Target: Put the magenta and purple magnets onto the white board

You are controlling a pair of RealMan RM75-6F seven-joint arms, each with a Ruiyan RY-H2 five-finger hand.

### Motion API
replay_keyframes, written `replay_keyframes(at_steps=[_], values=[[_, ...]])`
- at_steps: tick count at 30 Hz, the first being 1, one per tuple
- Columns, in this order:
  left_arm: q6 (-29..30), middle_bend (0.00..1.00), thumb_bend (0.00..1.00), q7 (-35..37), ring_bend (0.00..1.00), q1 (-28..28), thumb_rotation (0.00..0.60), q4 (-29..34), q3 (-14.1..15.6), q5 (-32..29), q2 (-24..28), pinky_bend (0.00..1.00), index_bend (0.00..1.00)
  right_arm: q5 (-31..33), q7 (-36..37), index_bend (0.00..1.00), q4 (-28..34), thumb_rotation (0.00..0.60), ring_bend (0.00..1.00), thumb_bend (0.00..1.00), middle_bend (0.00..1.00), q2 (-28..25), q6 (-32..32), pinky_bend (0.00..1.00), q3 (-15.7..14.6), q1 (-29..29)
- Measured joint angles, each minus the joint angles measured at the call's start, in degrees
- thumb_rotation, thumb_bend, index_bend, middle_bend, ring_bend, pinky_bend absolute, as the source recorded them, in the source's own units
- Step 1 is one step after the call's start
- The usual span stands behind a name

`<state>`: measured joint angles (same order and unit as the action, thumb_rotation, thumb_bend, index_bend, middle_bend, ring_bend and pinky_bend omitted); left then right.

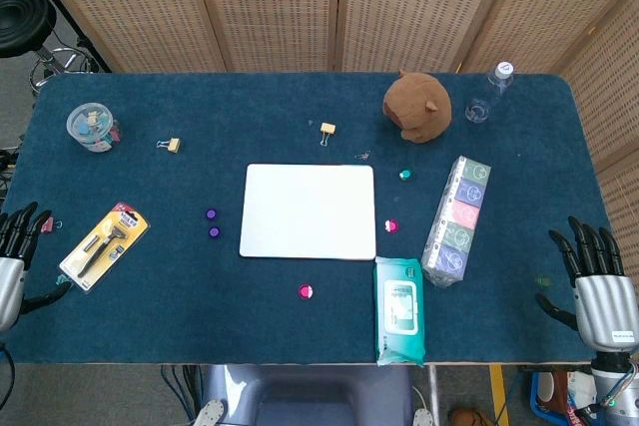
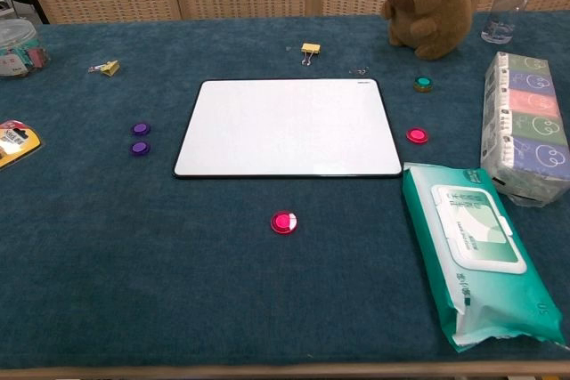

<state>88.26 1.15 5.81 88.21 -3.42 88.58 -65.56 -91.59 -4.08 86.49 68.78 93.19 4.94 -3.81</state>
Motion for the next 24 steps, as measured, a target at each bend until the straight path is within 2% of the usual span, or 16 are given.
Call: replay_keyframes(at_steps=[7,12,18,24], values=[[-0.52,0.00,0.03,-1.00,0.00,0.02,0.600,0.81,-0.03,-0.92,0.20,0.00,0.00,-0.20,-0.38,0.15,0.07,0.600,0.00,0.00,0.00,0.23,-0.87,0.00,-0.26,-0.36],[0.48,0.00,0.03,-1.39,0.00,-0.16,0.600,1.05,-0.20,-0.58,-0.09,0.00,0.00,-0.26,-0.92,0.19,3.23,0.600,0.00,0.00,0.00,0.04,-4.16,0.00,0.75,-3.01],[-0.20,0.00,0.03,-2.00,0.00,0.09,0.600,1.17,-0.57,-1.50,-0.41,0.00,0.00,4.31,-6.11,0.24,10.98,0.600,0.00,0.00,0.00,-0.04,-17.46,0.00,4.64,-11.90],[-0.70,0.00,0.03,-2.00,0.00,0.30,0.600,1.16,-0.88,-2.21,-0.49,0.00,0.00,14.86,-16.25,0.30,12.66,0.600,0.00,0.00,0.00,4.90,-28.93,0.00,8.33,-22.27]])
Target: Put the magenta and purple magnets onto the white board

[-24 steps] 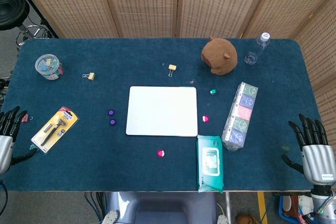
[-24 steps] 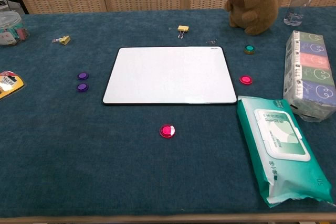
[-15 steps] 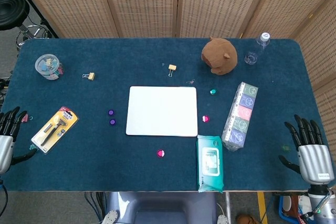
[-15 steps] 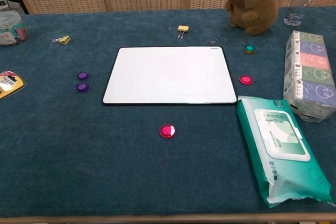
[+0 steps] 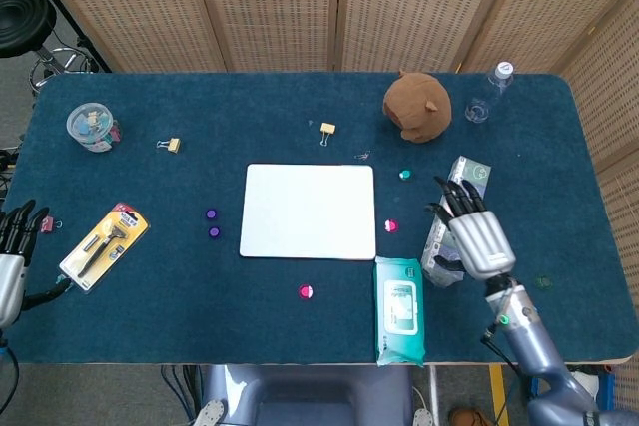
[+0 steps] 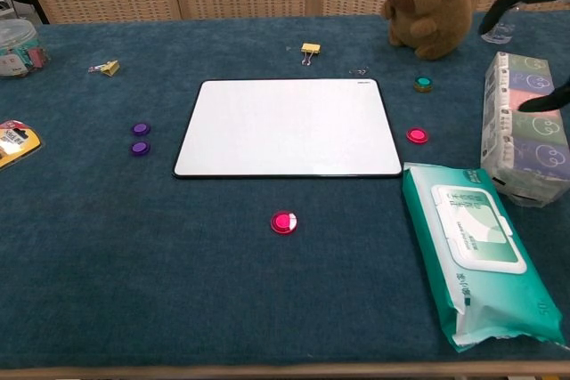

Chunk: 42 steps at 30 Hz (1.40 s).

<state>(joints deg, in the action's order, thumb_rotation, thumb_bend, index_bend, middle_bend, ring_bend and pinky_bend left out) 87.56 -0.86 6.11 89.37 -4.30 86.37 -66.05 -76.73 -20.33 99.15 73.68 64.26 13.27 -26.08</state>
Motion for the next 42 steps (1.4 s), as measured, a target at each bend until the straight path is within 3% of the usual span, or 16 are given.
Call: replay_keyframes(at_steps=[8,14,18,25,32,42], values=[[-0.97,0.00,0.03,0.92,0.00,0.29,0.600,0.20,-0.32,-1.05,0.52,0.00,0.00,14.61,-8.89,0.37,-8.81,0.600,0.00,0.00,0.00,10.74,-8.33,0.00,2.23,-9.31],[-1.59,0.00,0.03,0.91,0.00,0.45,0.600,0.32,-0.38,-1.62,0.63,0.00,0.00,19.93,-11.55,0.37,-15.01,0.600,0.00,0.01,0.00,14.92,-10.89,0.00,2.17,-12.91],[-1.83,0.00,0.03,0.64,0.00,0.57,0.600,0.36,-0.47,-1.91,0.59,0.00,0.00,22.52,-12.38,0.38,-17.61,0.600,0.00,0.09,0.00,16.18,-11.88,0.00,2.02,-14.29],[-2.24,0.00,0.03,0.16,0.00,0.71,0.600,0.44,-0.56,-2.41,0.44,0.00,0.00,25.56,-12.75,0.40,-19.50,0.600,0.00,0.12,0.00,16.64,-12.91,0.00,1.85,-16.04],[-2.35,0.00,0.03,-0.38,0.00,0.75,0.600,0.57,-0.62,-2.79,0.22,0.00,0.00,28.03,-12.87,0.41,-20.52,0.600,0.00,0.21,0.00,16.58,-13.63,0.00,1.40,-17.51],[-2.35,0.00,0.03,0.01,0.00,0.72,0.600,0.66,-0.71,-3.00,0.40,0.00,0.00,31.36,-13.79,0.41,-21.50,0.600,0.00,0.22,0.00,17.23,-13.92,0.00,0.71,-19.66]])
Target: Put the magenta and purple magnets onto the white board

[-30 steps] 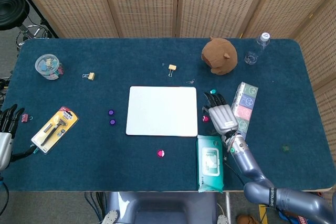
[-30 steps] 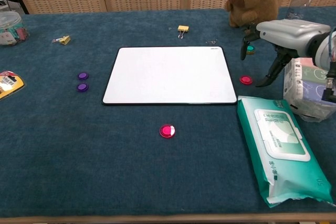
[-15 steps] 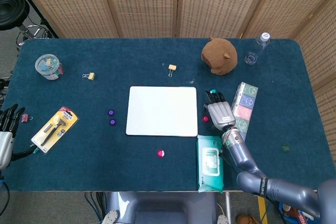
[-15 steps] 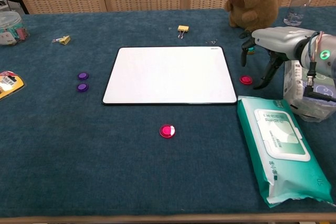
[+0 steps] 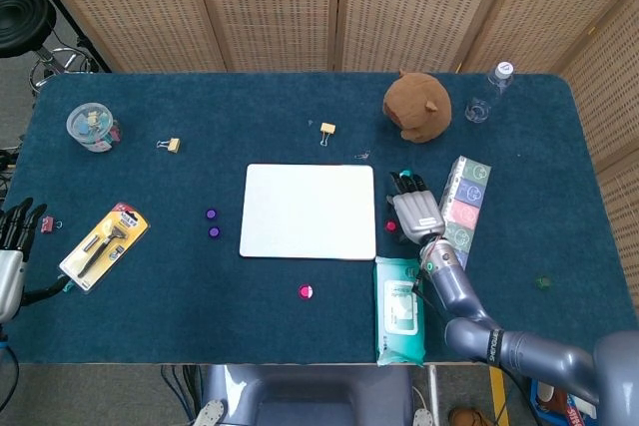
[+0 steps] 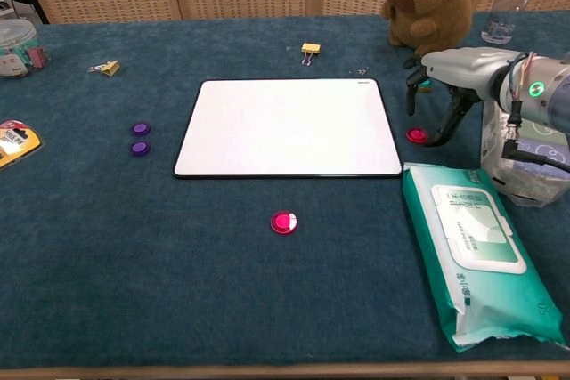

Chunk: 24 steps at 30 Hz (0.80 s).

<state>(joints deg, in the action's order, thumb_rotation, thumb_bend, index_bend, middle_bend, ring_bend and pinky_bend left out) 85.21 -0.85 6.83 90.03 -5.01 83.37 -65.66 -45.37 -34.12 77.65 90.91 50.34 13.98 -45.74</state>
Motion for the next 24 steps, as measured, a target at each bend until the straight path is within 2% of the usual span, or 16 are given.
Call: replay_keyframes(at_steps=[11,24], values=[[0.09,0.00,0.03,0.27,0.00,-0.04,0.600,-0.05,-0.13,-0.20,0.11,0.00,0.00,3.21,-0.64,0.43,-1.83,0.600,0.00,0.29,0.00,1.03,-0.55,0.00,-0.76,-1.59],[-0.18,0.00,0.03,0.42,0.00,0.06,0.600,-0.05,-0.17,-0.38,0.18,0.00,0.00,6.30,-1.68,0.45,-2.23,0.600,0.00,0.30,0.00,1.44,-1.41,0.00,-1.73,-3.34]])
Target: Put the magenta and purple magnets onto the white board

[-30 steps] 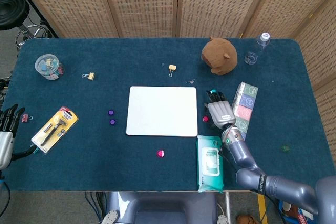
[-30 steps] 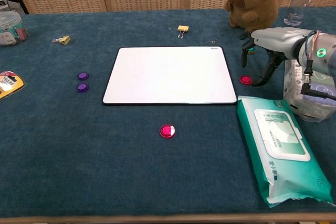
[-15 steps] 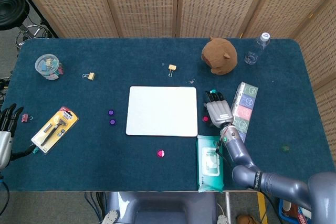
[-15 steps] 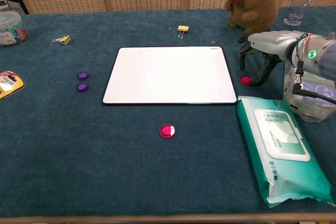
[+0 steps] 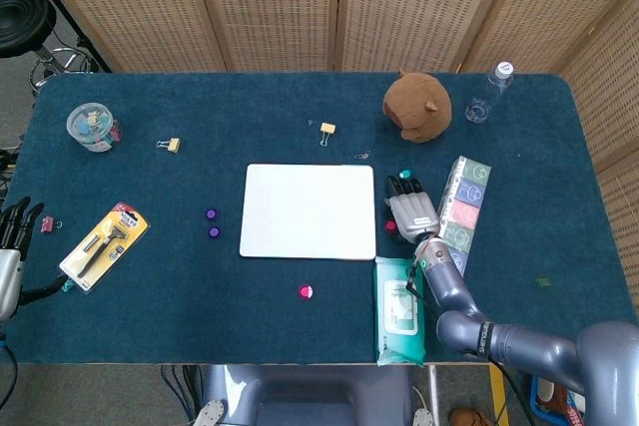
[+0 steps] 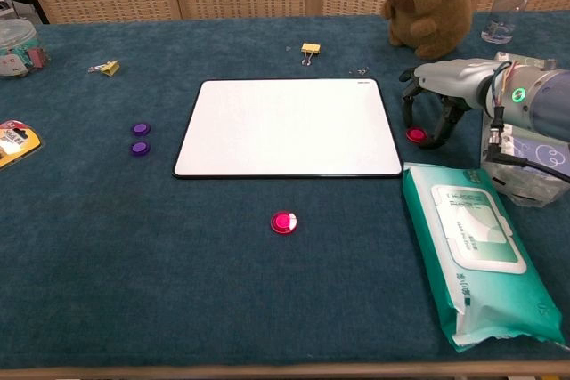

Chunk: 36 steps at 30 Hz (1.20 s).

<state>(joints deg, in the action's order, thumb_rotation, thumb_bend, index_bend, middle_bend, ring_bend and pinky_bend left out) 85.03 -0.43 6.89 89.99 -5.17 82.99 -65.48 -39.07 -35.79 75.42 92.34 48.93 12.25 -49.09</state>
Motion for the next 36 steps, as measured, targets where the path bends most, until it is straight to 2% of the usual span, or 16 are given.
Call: replay_keyframes(at_steps=[8,15,22,28,34,36], values=[[-0.05,0.00,0.03,0.11,0.00,0.01,0.600,0.02,0.03,0.00,0.04,0.00,0.00,-1.29,2.03,0.55,-0.99,0.600,0.00,0.33,0.00,0.75,-0.01,0.00,-0.33,-0.15],[-0.03,0.00,0.03,0.03,0.00,-0.01,0.600,0.08,0.03,-0.07,0.03,0.00,0.00,-3.09,4.32,0.56,-1.61,0.600,0.00,0.35,0.00,1.39,0.59,0.00,-0.32,0.01],[-0.33,0.00,0.03,0.33,0.00,0.06,0.600,0.17,0.09,-0.13,0.24,0.00,0.00,-3.85,5.11,0.56,3.00,0.600,0.00,0.36,0.00,0.09,1.97,0.00,1.67,-0.77],[-0.20,0.00,0.03,0.56,0.00,0.00,0.600,0.20,0.16,0.06,0.38,0.00,0.00,-1.00,2.74,0.56,6.50,0.600,0.00,0.36,0.00,0.47,2.64,0.00,3.18,-3.71],[-0.39,0.00,0.03,1.39,0.00,0.02,0.600,0.07,-0.01,-0.30,0.65,0.00,0.00,4.13,-0.29,0.56,4.60,0.600,0.00,0.37,0.00,4.36,2.78,0.00,3.82,-7.14],[-0.40,0.00,0.03,1.84,0.00,0.00,0.600,0.03,-0.08,-0.40,0.80,0.00,0.00,5.69,-1.41,0.52,3.63,0.600,0.00,0.36,0.00,5.72,2.86,0.00,3.85,-8.13]])
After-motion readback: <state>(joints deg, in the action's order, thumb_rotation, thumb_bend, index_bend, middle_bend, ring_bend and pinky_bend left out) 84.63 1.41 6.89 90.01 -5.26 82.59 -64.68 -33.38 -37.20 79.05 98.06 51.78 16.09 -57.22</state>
